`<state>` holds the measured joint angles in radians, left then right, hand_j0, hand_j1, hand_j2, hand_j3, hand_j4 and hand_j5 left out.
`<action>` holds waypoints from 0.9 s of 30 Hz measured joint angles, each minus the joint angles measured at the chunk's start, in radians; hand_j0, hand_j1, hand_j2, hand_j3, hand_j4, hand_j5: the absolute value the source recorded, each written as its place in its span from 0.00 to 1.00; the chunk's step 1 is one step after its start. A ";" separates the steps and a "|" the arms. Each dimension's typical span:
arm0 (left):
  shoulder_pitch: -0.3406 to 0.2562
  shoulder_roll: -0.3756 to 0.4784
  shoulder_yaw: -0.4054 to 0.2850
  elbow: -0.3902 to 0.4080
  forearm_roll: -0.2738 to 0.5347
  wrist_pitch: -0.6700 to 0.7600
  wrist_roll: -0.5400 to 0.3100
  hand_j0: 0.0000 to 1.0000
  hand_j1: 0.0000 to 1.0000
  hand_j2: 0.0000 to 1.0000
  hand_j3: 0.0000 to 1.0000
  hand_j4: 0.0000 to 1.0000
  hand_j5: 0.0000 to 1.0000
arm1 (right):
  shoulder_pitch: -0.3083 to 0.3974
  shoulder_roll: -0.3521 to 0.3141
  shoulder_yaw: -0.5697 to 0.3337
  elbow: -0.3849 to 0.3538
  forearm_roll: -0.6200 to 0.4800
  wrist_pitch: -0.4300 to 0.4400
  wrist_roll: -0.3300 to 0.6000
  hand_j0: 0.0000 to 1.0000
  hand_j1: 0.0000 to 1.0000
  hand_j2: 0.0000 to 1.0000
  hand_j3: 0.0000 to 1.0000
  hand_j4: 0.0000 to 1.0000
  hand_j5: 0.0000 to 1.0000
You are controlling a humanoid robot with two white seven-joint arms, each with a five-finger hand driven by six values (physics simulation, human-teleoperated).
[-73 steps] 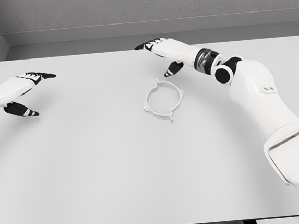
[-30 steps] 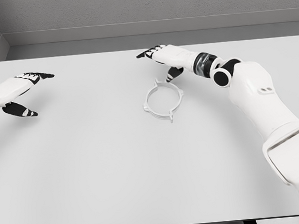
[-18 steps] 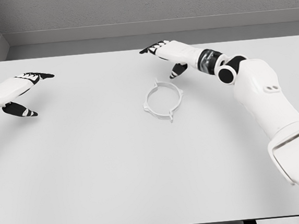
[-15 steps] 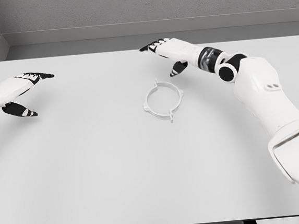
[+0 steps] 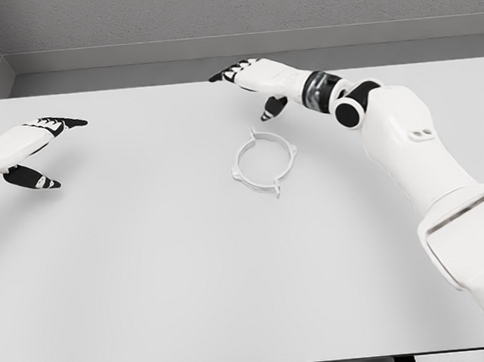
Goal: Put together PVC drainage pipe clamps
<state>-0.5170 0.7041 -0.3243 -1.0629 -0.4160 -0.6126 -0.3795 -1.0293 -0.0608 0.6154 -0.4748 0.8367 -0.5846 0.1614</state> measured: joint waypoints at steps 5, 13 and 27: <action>0.000 -0.001 0.000 -0.001 0.001 0.000 0.000 1.00 1.00 1.00 1.00 1.00 1.00 | 0.000 0.008 0.015 0.003 0.016 0.040 -0.005 1.00 1.00 1.00 1.00 1.00 1.00; 0.002 -0.001 0.000 -0.001 0.001 0.000 0.000 1.00 1.00 1.00 1.00 1.00 1.00 | 0.002 0.010 0.064 0.002 0.021 0.066 -0.014 1.00 1.00 1.00 1.00 1.00 1.00; 0.000 -0.002 0.000 0.000 0.001 0.000 0.000 1.00 1.00 1.00 1.00 1.00 1.00 | 0.002 0.024 0.141 0.012 0.020 0.145 -0.060 1.00 1.00 1.00 1.00 1.00 1.00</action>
<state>-0.5169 0.7021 -0.3243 -1.0630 -0.4150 -0.6126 -0.3795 -1.0278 -0.0367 0.7565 -0.4629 0.8565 -0.4392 0.1018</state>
